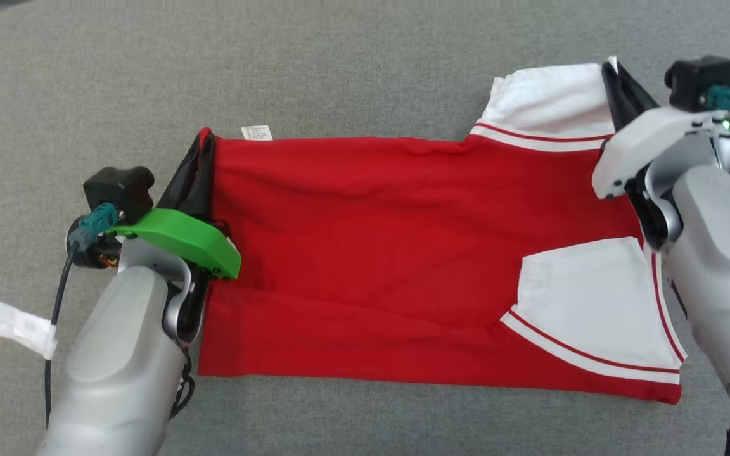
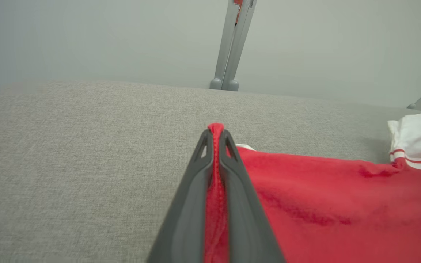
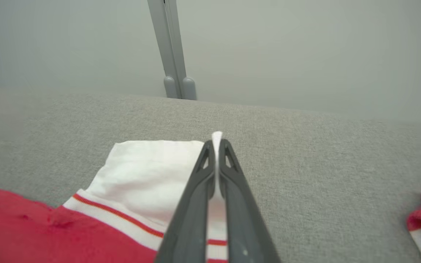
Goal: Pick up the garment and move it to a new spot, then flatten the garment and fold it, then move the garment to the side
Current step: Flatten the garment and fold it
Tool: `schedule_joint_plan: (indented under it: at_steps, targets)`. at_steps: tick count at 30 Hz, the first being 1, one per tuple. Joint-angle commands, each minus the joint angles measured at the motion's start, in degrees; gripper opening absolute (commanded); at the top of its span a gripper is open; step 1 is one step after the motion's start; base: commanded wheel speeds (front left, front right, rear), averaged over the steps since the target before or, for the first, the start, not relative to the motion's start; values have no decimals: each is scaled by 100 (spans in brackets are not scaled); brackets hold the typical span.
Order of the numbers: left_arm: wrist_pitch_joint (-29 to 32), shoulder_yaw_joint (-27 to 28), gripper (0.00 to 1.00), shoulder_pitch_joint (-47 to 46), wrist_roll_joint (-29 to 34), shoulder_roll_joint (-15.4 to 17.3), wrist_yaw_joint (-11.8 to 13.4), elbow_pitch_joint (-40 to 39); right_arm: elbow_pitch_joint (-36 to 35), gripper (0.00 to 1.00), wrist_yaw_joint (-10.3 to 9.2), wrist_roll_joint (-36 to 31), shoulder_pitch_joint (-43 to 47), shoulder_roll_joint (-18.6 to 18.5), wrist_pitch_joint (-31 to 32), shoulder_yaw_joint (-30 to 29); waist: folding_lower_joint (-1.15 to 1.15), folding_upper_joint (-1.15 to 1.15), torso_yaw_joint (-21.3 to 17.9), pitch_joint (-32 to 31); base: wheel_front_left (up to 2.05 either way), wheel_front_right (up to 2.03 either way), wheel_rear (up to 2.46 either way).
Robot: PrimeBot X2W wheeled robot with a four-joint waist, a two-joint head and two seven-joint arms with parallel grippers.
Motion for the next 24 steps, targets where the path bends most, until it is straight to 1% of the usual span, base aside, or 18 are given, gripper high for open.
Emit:
schedule_joint_plan:
  at_steps: [1,5,7,9,12,17,20,24]
  targets:
    - [-25,40,0,235,73,74,-29,-123,-342,0,-10,239,405,-130,-32,77,0,0,-275,-451,0,0,0]
    - [-21,153,0,694,103,119,-55,-551,-1409,0,-10,694,1400,-448,14,-39,0,0,-371,-694,0,0,0]
    - [-21,243,0,955,86,142,-57,-750,-1961,0,-9,801,1938,-526,80,-207,0,0,-406,-800,0,0,0]
    - [-22,343,0,1212,49,150,-57,-931,-2487,0,-9,827,2478,-521,197,-405,0,0,-438,-891,0,0,0]
    - [-22,460,0,1561,-3,131,-46,-1121,-3153,0,-8,769,3226,-381,422,-683,0,0,-477,-967,0,0,0]
    - [-22,648,0,2098,-100,78,11,-1258,-4047,0,-8,577,4197,45,810,-1065,0,0,-551,-1010,0,0,0]
    - [-21,717,0,2290,-113,55,14,-1250,-4327,0,-8,454,4527,255,989,-1235,0,0,-583,-1029,0,0,0]
    - [-22,814,0,2465,-119,23,9,-1182,-4477,0,-8,314,4761,459,1142,-1363,0,0,-615,-1065,0,0,0]
